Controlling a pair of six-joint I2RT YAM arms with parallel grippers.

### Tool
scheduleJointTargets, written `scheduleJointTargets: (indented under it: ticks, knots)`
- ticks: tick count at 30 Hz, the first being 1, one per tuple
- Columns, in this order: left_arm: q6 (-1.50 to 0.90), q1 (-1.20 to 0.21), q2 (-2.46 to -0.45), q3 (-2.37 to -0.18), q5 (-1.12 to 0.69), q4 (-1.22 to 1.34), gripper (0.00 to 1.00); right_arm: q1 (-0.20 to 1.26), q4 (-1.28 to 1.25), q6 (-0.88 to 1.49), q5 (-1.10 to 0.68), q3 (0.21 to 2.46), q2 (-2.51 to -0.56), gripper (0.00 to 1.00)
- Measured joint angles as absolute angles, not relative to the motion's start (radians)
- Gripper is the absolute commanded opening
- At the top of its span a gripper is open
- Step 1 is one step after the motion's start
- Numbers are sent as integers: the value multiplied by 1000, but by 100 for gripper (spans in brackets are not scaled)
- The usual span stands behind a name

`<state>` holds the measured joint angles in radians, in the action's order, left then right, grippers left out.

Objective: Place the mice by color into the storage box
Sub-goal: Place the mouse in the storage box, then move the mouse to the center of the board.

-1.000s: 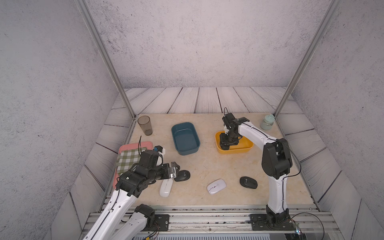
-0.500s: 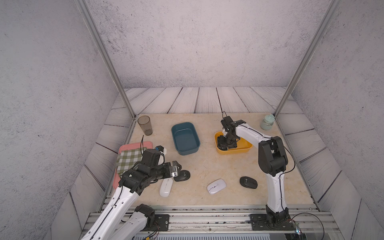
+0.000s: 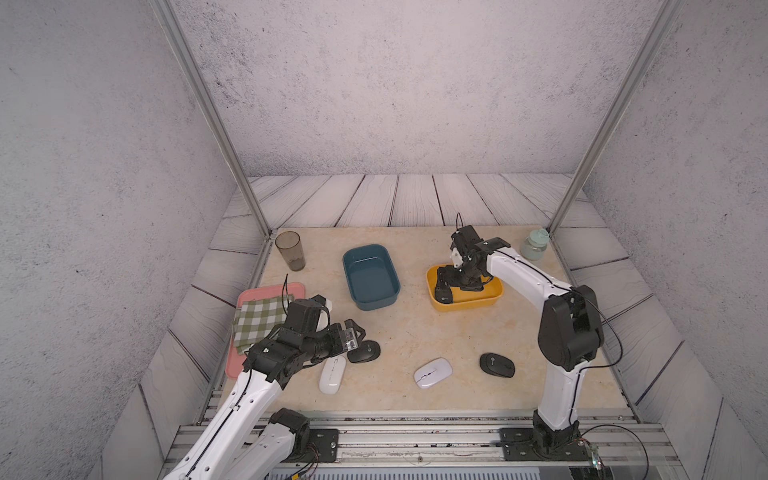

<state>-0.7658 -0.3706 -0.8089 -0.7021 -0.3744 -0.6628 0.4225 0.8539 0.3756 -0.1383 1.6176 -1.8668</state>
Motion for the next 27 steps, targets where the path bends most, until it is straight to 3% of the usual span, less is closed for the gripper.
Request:
scheduleJointTargets:
  ticks: [7,10,11,14,17,27]
  knots:
    - [-1056,-369,-812,-575,-424,-535,97,431,848,331,-159,1500,-1677,92]
    - [-1166,-369,-804,-531,-392,-512,89,447,850,318,-167,1433,-1629,92]
    - [-1198,-369,-799,-514,-369,-509,80,451,850,315,-167,1415,-1616,92]
    - [-1253,-368,-802,-476,-289,-498,41,461,852,309,-174,1363,-1578,92]
    - [-1262,-367,-849,-474,-214,-486,18,467,852,305,-174,1326,-1541,92]
    - [-1181,-360,-1065,-539,-57,-484,17,467,855,302,-167,1215,-1418,92]
